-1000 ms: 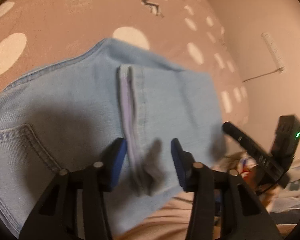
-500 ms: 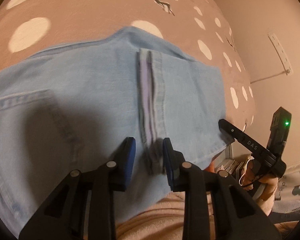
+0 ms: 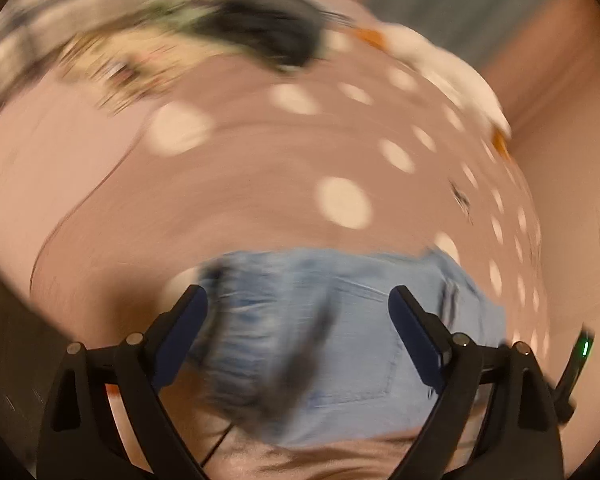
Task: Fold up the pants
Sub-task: 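Grasp the elastic waistband with the left gripper and lift it over the legs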
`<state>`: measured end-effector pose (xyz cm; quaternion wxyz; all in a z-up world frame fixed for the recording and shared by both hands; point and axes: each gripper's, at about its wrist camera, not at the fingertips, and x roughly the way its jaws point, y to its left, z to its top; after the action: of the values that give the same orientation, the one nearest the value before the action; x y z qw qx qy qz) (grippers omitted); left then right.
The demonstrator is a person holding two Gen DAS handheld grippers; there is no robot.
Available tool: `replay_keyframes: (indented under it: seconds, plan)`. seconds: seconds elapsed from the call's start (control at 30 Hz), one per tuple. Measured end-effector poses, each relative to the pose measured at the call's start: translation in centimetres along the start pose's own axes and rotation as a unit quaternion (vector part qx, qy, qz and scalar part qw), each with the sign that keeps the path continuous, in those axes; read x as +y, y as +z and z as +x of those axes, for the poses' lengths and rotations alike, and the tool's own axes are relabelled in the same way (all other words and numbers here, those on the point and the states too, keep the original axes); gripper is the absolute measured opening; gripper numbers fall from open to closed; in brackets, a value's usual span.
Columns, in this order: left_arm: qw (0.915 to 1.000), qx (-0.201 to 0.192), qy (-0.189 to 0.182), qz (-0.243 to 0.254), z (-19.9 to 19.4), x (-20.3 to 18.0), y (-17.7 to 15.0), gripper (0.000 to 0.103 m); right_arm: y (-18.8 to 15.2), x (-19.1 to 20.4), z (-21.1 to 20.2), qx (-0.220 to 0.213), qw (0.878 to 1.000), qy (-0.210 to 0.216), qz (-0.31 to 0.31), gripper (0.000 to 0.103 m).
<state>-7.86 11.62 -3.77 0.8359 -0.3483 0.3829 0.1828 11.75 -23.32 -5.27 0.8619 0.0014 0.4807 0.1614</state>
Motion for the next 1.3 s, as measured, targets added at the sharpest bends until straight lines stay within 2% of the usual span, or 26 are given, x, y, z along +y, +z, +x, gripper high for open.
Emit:
replay_keyframes:
  seconds: [0.07,0.17,0.4,0.57,0.63,0.7,0.87,0.97,1.0,1.07,1.2,1.3]
  plan:
    - [0.9986,0.009,-0.005,-0.051,0.5,2.3,-0.7,0.092,0.2,1.3,0.7,0.008,1.0,0.014,-0.016,0.069]
    - [0.9963,0.028,-0.006,-0.081,1.8,3.6,-2.2,0.092,0.1,2.9,1.4,0.024,0.998,0.027,-0.043,0.069]
    - [0.9927,0.049,-0.049,-0.099,2.9,4.1,-3.2,0.09,0.3,4.7,1.5,0.03,0.997,0.044,-0.062,0.069]
    - [0.9928,0.049,-0.062,-0.09,3.4,3.9,-2.9,0.089,0.1,5.1,1.9,0.041,0.996,0.047,-0.059,0.069]
    - [0.9885,0.045,-0.083,-0.118,3.3,4.5,-3.0,0.086,-0.1,5.3,2.1,0.047,0.996,0.051,-0.059,0.069]
    - [0.9812,0.052,-0.109,-0.151,3.4,5.0,-3.3,0.078,-0.3,5.7,2.2,0.05,0.996,0.051,-0.062,0.069]
    - [0.9831,0.042,-0.114,-0.137,3.4,4.5,-3.5,0.071,-0.2,6.2,2.3,0.05,0.995,0.058,-0.065,0.069]
    - [0.9831,0.03,-0.125,-0.13,4.2,4.1,-3.1,0.06,-0.1,6.4,2.5,0.054,0.994,0.07,-0.061,0.069]
    - [0.9819,0.029,-0.131,-0.134,4.3,3.9,-3.0,0.052,-0.1,6.5,2.6,0.056,0.994,0.073,-0.061,0.069]
    - [0.9792,0.031,-0.149,-0.134,4.0,3.1,-2.4,0.046,-0.2,6.7,2.6,0.056,0.994,0.073,-0.061,0.069]
    - [0.984,0.006,-0.162,-0.075,1.6,-0.3,-1.5,0.044,-0.2,6.1,2.3,0.053,0.994,0.075,-0.052,0.069]
    - [0.9781,0.007,-0.204,-0.042,-0.3,-3.1,-0.9,0.042,0.0,5.2,2.0,0.047,0.996,0.073,-0.036,0.069]
